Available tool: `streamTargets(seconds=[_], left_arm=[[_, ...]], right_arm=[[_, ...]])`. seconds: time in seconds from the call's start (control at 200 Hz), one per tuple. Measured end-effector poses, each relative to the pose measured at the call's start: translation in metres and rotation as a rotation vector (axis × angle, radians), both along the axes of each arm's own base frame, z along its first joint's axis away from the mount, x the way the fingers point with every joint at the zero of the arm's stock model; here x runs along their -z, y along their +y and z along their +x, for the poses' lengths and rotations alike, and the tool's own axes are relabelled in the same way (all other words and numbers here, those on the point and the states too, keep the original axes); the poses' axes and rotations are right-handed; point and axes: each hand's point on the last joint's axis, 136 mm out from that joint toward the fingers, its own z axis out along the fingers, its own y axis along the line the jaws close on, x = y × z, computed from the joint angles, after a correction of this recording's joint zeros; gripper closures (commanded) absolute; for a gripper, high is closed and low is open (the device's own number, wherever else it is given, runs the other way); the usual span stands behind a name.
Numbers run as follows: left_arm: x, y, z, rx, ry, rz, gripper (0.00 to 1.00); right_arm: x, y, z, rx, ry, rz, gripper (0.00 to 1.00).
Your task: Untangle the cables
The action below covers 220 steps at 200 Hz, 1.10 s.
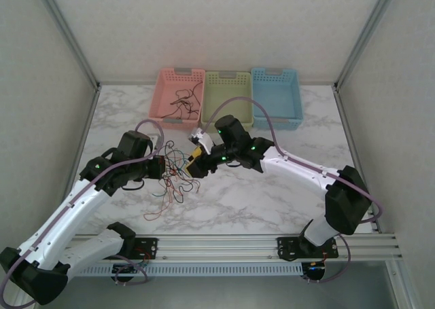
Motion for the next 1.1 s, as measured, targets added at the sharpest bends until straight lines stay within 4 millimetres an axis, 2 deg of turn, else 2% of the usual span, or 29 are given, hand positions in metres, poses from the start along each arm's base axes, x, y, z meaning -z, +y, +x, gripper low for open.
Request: streamTargets(seconds=[0.055,0.13,0.17,0.24,0.31,0.451,0.576,0.731,0.821,0.986,1.101], left_arm=[[0.000,0.000,0.000,0.000,0.000,0.000,1.00],[0.000,0.000,0.000,0.001,0.000,0.000,0.98],[0.000,0.000,0.000,0.000,0.000,0.000,0.94],[0.001,0.000,0.000,0.002,0.002,0.003,0.81],[0.001,0.000,0.000,0.003,0.002,0.003,0.63],[0.001,0.000,0.000,0.000,0.002,0.002,0.45],[0.000,0.001,0.000,-0.001,-0.001,0.002,0.43],[-0.003,0.003,0.001,-0.013,-0.016,0.004,0.42],[-0.004,0.006,0.002,-0.033,-0.021,0.002,0.42],[-0.004,-0.004,0.007,-0.076,-0.034,-0.095,0.42],[0.015,-0.018,0.010,-0.079,-0.018,-0.151,0.42]], right_arm=[[0.004,0.001,0.002,0.002,0.000,-0.016,0.66],[0.009,-0.001,0.004,0.015,-0.001,-0.036,0.91],[0.010,-0.002,0.006,0.027,-0.003,-0.044,1.00],[0.011,-0.003,0.012,0.062,-0.014,-0.063,1.00],[0.012,-0.007,0.017,0.094,-0.032,-0.082,1.00],[0.006,-0.017,0.022,0.156,-0.066,-0.094,1.00],[0.013,-0.033,0.029,0.235,-0.063,-0.114,1.00],[0.045,-0.066,0.055,0.389,-0.008,-0.196,1.00],[0.056,-0.084,0.069,0.464,0.025,-0.222,1.00],[0.053,-0.099,0.085,0.537,0.055,-0.205,1.00],[0.053,-0.100,0.086,0.550,0.072,-0.202,1.00]])
